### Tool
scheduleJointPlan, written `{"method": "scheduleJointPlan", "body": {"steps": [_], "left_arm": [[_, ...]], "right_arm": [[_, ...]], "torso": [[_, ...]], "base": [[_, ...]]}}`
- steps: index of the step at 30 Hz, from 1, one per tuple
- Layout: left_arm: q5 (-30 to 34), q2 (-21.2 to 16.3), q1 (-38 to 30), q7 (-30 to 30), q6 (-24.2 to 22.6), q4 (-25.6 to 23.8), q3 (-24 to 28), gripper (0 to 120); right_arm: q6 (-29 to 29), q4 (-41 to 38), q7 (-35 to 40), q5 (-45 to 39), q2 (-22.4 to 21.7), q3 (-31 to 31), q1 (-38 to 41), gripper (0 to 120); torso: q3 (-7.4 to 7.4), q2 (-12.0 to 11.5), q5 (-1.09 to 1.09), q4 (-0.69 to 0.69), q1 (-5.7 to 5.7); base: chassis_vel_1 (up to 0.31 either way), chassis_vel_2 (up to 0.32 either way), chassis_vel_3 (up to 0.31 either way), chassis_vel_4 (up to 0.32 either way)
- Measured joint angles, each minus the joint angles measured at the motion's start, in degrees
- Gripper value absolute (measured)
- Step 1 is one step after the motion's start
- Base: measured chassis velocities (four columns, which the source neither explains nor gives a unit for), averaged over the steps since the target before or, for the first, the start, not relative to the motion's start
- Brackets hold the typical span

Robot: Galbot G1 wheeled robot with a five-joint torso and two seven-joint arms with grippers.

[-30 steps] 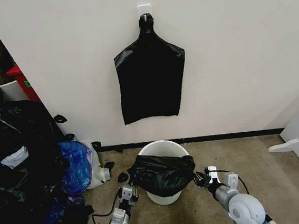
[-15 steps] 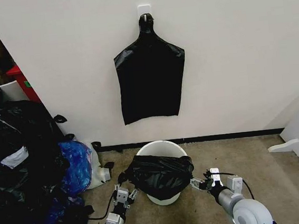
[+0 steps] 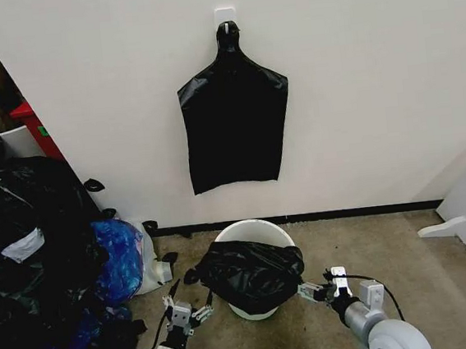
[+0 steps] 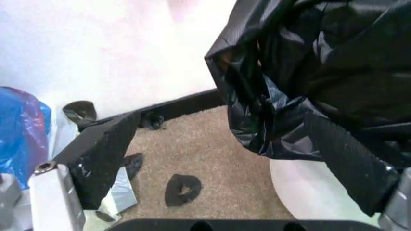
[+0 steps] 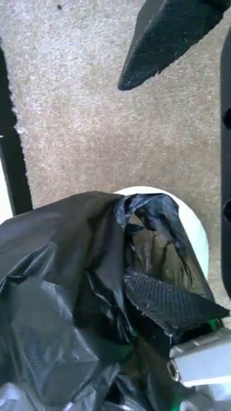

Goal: Place the garbage bag over the trash bin.

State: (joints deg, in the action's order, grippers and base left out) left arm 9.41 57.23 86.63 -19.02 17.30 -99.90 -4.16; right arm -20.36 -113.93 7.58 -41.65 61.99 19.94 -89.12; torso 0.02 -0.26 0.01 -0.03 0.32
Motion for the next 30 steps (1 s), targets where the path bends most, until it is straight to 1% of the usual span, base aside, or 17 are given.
{"method": "scheduleJointPlan", "body": {"steps": [5,11,13,17,18,21,23,24,25,26,27,29,30], "left_arm": [[-0.16,0.13,0.73,0.01,0.04,-0.69,-0.19,100],[-0.66,0.50,1.96,0.03,0.12,-1.70,-0.37,100],[-0.99,0.48,3.84,0.03,0.62,-2.60,-0.78,100],[-1.51,0.44,5.41,0.03,1.38,-3.11,-0.87,100],[-2.08,0.48,6.73,0.03,1.99,-3.89,-0.98,100],[-2.31,0.76,10.25,0.07,2.40,-7.98,-1.44,100],[-1.57,0.93,12.18,0.05,1.68,-11.77,-1.96,100],[-1.57,0.93,12.18,0.05,1.68,-11.77,-1.96,100],[-1.08,1.03,12.93,0.04,0.95,-13.51,-2.15,100],[-0.06,1.07,13.85,0.04,-0.55,-16.41,-2.39,100],[0.61,1.07,14.21,0.00,-1.53,-18.11,-2.54,100],[3.07,0.99,14.71,-0.16,-4.66,-22.65,-3.20,100],[5.00,0.48,14.31,-0.53,-6.69,-24.84,-3.55,100]], "right_arm": [[1.04,-0.18,-1.39,1.09,-0.26,1.22,-1.49,100],[4.00,-0.26,-4.75,4.47,-0.88,3.03,-4.24,100],[5.27,-0.82,-6.00,5.68,-1.21,4.10,-6.91,100],[6.34,-1.48,-6.68,6.66,-1.17,4.82,-8.81,100],[6.87,-2.84,-7.14,6.86,-0.89,5.68,-10.62,100],[8.44,-7.47,-7.58,6.90,-0.41,8.26,-14.93,100],[8.89,-11.00,-7.72,6.61,-0.90,10.20,-15.95,100],[8.89,-11.00,-7.72,6.61,-0.90,10.20,-15.95,100],[8.68,-12.31,-7.64,6.27,-1.31,10.83,-15.65,100],[7.37,-14.29,-7.06,5.37,-2.14,11.62,-14.11,100],[6.18,-15.25,-6.52,4.48,-2.70,11.96,-12.79,100],[1.13,-17.29,-4.94,-0.05,-4.53,13.13,-7.47,100],[-2.63,-17.79,-4.54,-3.81,-5.75,14.40,-3.79,100]], "torso": [[0.00,0.00,0.00,0.00,0.00],[0.00,0.00,0.00,-0.01,0.00],[0.00,0.00,0.00,-0.01,0.00],[0.00,0.00,0.00,0.00,0.00],[0.00,0.00,0.01,0.00,0.00],[0.00,0.00,0.00,-0.01,0.00],[-0.01,0.00,0.00,-0.03,0.00],[-0.01,0.00,0.00,-0.03,0.00],[-0.01,0.00,0.00,-0.03,0.00],[0.00,0.00,-0.01,-0.01,0.00],[-0.01,0.00,0.00,0.00,0.00],[0.00,0.00,0.01,0.00,0.00],[0.00,0.00,0.02,0.05,0.00]], "base": [[0.000,0.000,0.000,0.000],[0.000,0.000,0.000,0.000],[0.000,0.000,0.000,0.000],[0.000,0.000,0.000,0.000],[0.000,0.000,0.000,0.000],[0.000,0.000,0.000,0.000],[0.000,0.000,0.000,0.000],[0.000,0.000,0.000,0.000],[0.000,0.000,0.000,0.000],[0.000,0.000,0.000,0.000],[0.000,0.000,0.000,0.000],[0.000,0.000,0.000,0.000],[0.000,0.000,0.000,0.000]]}}
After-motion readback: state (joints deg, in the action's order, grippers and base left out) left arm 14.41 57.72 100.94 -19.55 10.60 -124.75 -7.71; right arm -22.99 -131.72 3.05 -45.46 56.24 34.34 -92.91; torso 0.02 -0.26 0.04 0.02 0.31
